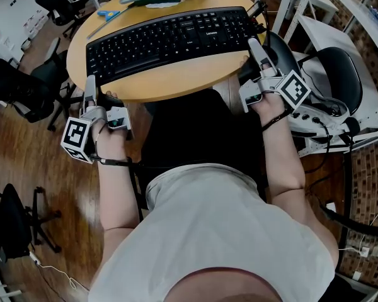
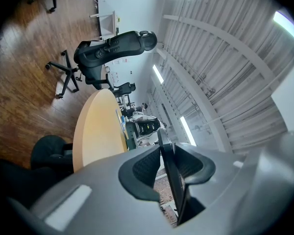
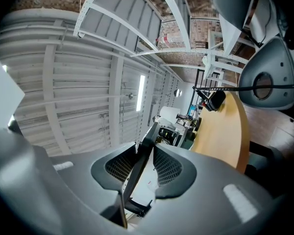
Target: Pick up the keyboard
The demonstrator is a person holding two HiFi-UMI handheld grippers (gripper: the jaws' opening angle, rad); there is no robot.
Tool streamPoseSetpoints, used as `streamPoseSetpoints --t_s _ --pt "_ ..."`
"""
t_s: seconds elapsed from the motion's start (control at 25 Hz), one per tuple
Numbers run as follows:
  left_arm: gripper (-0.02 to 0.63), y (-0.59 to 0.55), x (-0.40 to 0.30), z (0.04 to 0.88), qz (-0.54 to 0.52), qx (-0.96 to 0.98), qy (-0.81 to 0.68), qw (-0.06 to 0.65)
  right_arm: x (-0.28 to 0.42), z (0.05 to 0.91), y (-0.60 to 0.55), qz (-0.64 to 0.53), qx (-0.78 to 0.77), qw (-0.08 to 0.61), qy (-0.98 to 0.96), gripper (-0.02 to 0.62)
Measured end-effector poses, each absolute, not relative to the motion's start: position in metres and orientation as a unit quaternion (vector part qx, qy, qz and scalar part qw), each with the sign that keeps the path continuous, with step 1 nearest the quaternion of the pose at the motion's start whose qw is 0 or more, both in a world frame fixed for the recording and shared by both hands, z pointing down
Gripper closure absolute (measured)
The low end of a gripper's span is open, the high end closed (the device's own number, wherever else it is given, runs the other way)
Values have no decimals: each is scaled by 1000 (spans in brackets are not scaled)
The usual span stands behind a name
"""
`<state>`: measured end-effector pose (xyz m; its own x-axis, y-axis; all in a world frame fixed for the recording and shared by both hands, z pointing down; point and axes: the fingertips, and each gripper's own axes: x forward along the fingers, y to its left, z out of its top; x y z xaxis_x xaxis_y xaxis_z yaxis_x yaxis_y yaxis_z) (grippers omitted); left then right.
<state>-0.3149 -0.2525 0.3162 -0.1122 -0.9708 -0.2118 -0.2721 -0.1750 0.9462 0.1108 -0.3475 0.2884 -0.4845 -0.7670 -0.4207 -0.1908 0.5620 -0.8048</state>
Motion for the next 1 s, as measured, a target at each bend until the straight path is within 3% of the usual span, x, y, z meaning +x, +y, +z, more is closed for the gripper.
streamPoseSetpoints --t_s 1.0 --pt "290 -262 -327 426 -456 512 -595 421 94 414 -372 -454 -354 347 740 474"
